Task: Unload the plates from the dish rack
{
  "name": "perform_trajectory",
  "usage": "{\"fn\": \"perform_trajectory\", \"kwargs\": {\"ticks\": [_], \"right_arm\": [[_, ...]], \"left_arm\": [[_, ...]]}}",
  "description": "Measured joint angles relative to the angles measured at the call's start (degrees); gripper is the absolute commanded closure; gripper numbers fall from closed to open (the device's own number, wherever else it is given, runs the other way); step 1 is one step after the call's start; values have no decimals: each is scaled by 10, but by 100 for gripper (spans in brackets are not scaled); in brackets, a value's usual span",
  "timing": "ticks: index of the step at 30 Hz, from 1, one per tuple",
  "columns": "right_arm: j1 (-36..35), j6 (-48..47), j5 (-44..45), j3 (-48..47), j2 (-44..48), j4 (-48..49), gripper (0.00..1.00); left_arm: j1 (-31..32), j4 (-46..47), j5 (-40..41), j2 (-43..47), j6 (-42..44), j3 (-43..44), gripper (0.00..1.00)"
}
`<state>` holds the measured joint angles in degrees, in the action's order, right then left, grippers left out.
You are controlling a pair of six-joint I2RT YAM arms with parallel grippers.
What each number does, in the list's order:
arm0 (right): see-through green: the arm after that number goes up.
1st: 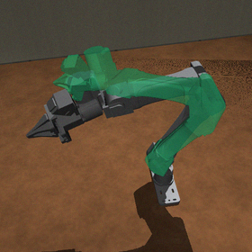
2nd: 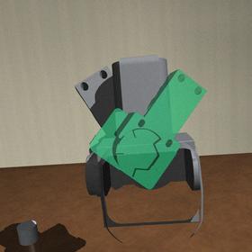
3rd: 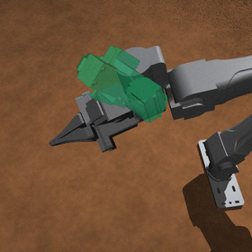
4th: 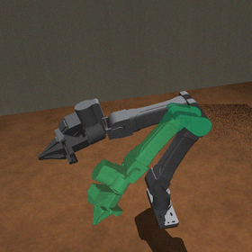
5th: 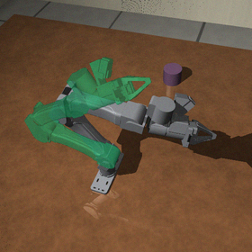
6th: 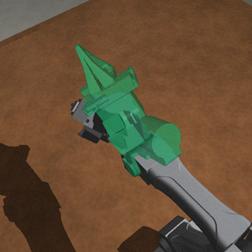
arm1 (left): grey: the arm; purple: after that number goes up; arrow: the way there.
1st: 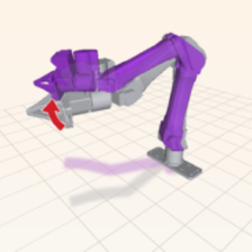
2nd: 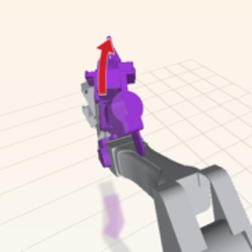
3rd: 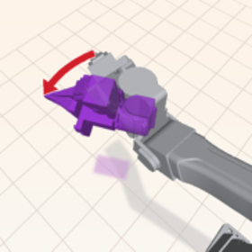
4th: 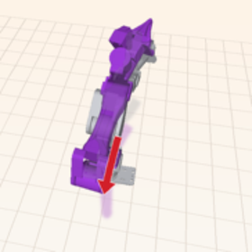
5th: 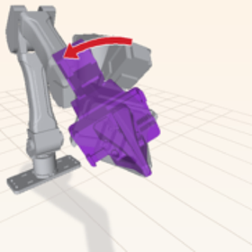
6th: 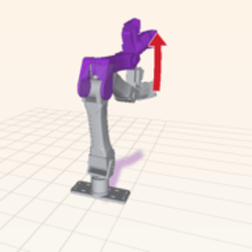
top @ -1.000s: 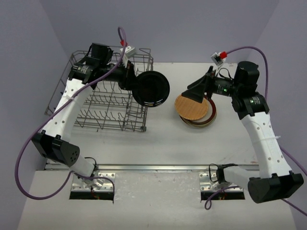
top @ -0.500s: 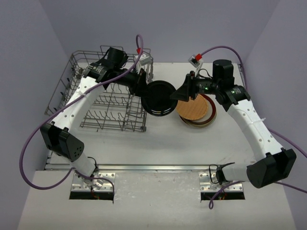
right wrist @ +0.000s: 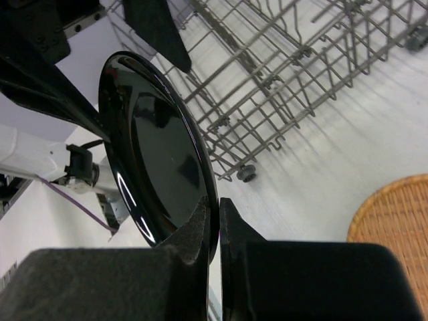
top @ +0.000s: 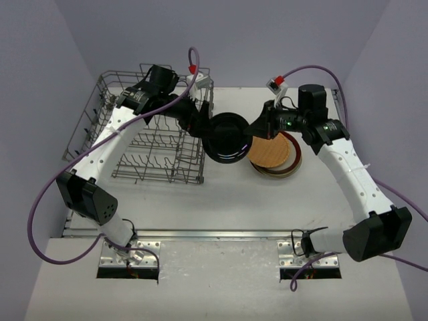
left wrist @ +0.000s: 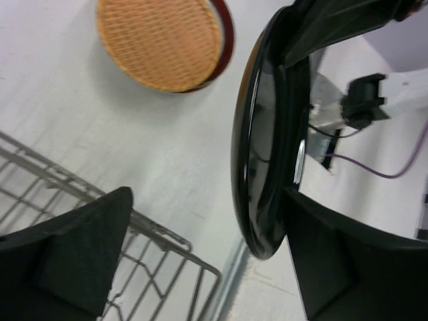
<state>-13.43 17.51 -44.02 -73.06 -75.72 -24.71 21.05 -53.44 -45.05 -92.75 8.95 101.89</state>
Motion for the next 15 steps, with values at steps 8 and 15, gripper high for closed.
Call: {"fn": "perform_trajectory", "kwargs": {"ticks": [8, 15], "right_arm": [[184, -29, 22, 28, -26, -27, 100], [222, -79, 78, 57, -114, -56, 100]], "left_arm": [[-33, 14, 106, 0, -26, 0, 0], [-85, 19, 123, 0, -43, 4, 0]]}}
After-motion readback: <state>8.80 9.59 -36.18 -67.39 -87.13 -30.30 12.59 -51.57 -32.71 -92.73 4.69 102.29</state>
